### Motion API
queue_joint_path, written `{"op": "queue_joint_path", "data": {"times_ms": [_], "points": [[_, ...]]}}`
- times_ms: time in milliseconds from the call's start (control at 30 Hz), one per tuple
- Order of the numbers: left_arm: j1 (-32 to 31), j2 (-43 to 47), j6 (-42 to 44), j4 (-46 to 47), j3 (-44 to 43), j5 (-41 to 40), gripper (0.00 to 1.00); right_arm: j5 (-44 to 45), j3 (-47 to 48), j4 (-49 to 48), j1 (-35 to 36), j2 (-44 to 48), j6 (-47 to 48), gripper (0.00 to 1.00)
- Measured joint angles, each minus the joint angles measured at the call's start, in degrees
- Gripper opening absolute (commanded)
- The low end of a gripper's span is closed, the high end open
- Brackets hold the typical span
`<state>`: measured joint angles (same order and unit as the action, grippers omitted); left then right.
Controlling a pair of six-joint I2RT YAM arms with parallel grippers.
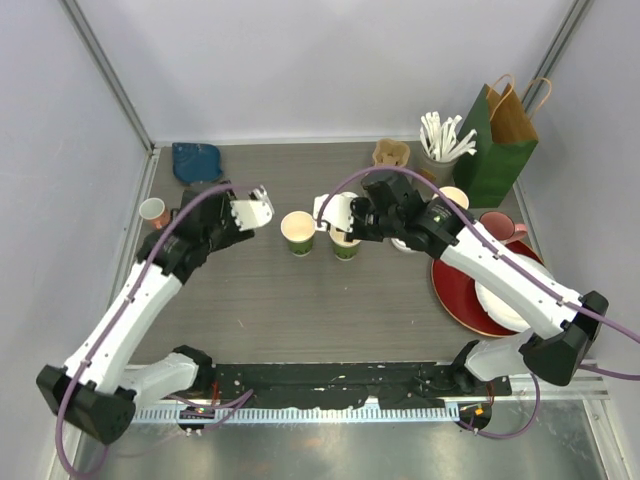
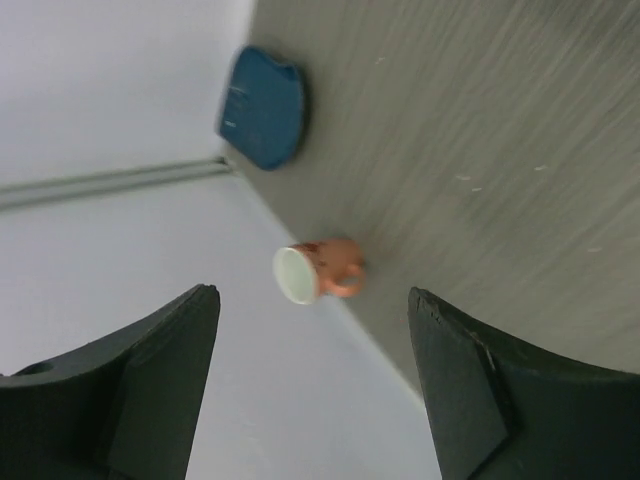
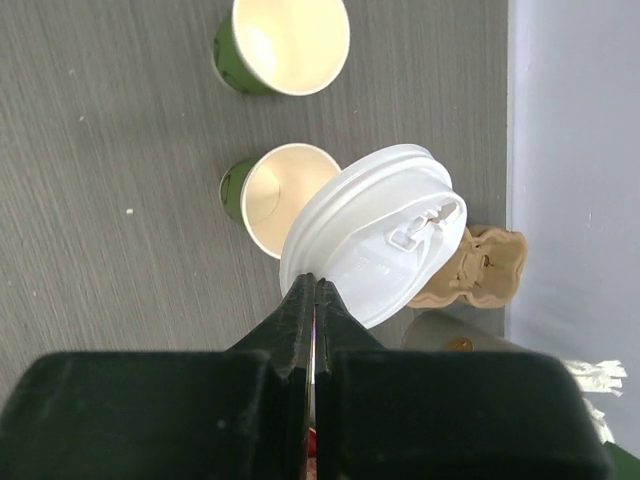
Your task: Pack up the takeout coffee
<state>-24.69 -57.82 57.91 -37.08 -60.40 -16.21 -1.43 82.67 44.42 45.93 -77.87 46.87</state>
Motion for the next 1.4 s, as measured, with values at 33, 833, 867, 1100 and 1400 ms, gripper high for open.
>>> {"op": "queue_joint_path", "data": {"times_ms": [33, 833, 867, 1100, 1400], "points": [[0.0, -2.2, -4.2, -2.5, -3.1, -0.1, 0.80, -0.2, 0.0, 0.6, 0.0, 0.0, 1.1, 0.01], [9.7, -27.3, -57.5, -16.9, -24.5, 20.0, 0.82, 5.4, 9.7, 10.9, -1.6, -21.2, 12.6, 0.01], [9.7, -27.4, -57.8, -16.3, -23.9, 20.2, 0.82, 5.6, 9.9, 11.0, -1.6, -21.7, 12.6, 0.01], [9.7, -27.7, -58.4, -13.7, -22.0, 20.4, 0.83, 5.9, 11.2, 11.4, -1.7, -26.5, 12.5, 0.01], [9.7, -27.7, -58.4, -12.6, -21.1, 20.4, 0.83, 7.4, 11.9, 12.3, -1.1, -26.9, 12.5, 0.01]]}}
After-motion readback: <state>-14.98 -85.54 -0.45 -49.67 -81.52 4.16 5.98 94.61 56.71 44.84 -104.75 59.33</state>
